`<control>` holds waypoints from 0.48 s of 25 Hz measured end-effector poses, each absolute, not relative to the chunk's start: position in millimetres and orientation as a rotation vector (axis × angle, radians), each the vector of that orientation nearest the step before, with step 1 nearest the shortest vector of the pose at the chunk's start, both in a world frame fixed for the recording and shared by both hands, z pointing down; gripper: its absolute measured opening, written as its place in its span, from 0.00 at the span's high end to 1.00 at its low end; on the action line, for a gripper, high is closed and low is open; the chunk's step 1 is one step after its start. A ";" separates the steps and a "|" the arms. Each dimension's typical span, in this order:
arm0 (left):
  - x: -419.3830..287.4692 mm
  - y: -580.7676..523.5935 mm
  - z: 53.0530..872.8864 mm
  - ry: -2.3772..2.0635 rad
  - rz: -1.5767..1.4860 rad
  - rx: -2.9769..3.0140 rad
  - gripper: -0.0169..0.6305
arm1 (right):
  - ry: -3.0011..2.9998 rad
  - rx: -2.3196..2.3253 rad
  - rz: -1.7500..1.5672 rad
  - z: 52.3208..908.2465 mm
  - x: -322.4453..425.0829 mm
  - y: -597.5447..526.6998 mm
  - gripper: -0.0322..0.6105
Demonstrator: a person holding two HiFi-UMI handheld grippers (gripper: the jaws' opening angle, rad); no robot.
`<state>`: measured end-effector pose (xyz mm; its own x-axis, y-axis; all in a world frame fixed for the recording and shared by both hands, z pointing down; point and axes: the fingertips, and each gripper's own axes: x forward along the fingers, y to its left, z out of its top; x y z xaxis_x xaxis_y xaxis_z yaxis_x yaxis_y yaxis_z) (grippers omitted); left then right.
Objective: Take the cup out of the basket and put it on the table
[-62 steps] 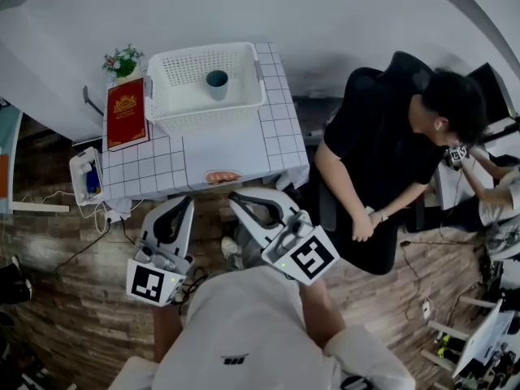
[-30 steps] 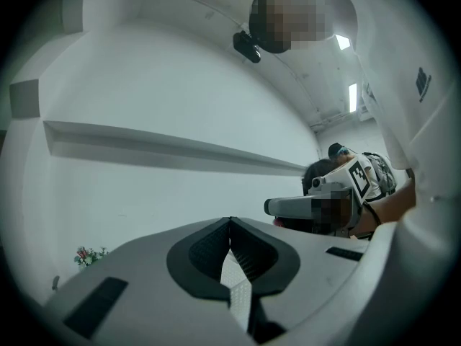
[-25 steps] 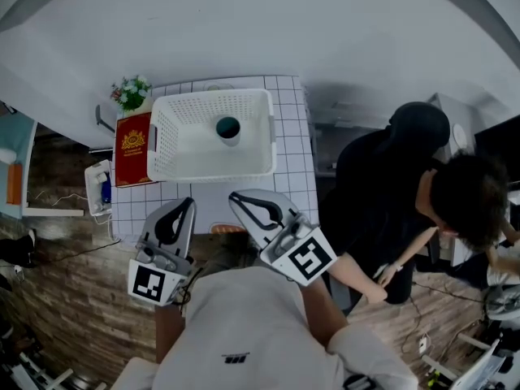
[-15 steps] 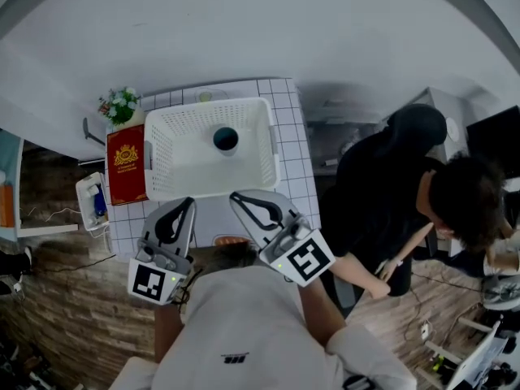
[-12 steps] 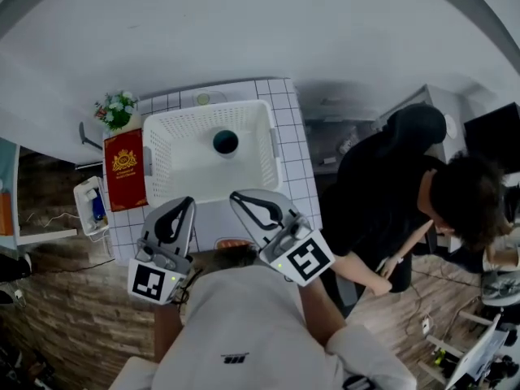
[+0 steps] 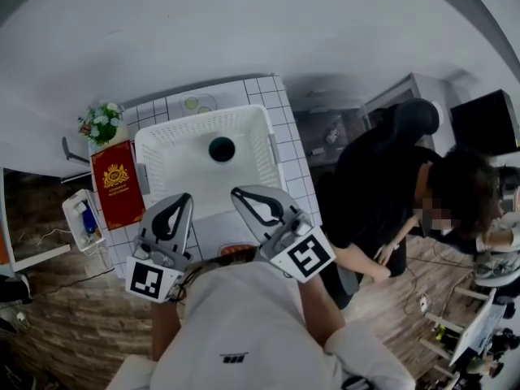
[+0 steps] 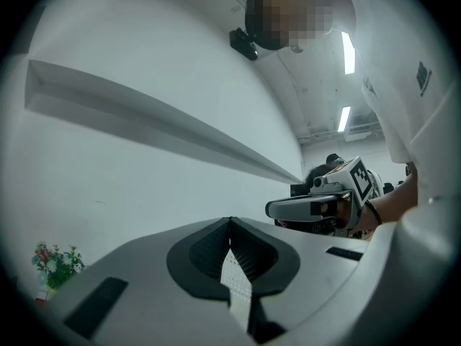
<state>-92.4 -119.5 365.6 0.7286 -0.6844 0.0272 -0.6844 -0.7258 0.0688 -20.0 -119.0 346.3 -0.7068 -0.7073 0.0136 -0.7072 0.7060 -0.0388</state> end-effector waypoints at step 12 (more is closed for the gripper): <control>-80.0 -149.8 375.6 -1.170 0.036 2.814 0.96 | 3.205 -1.202 0.053 382.2 -5.6 -160.2 0.93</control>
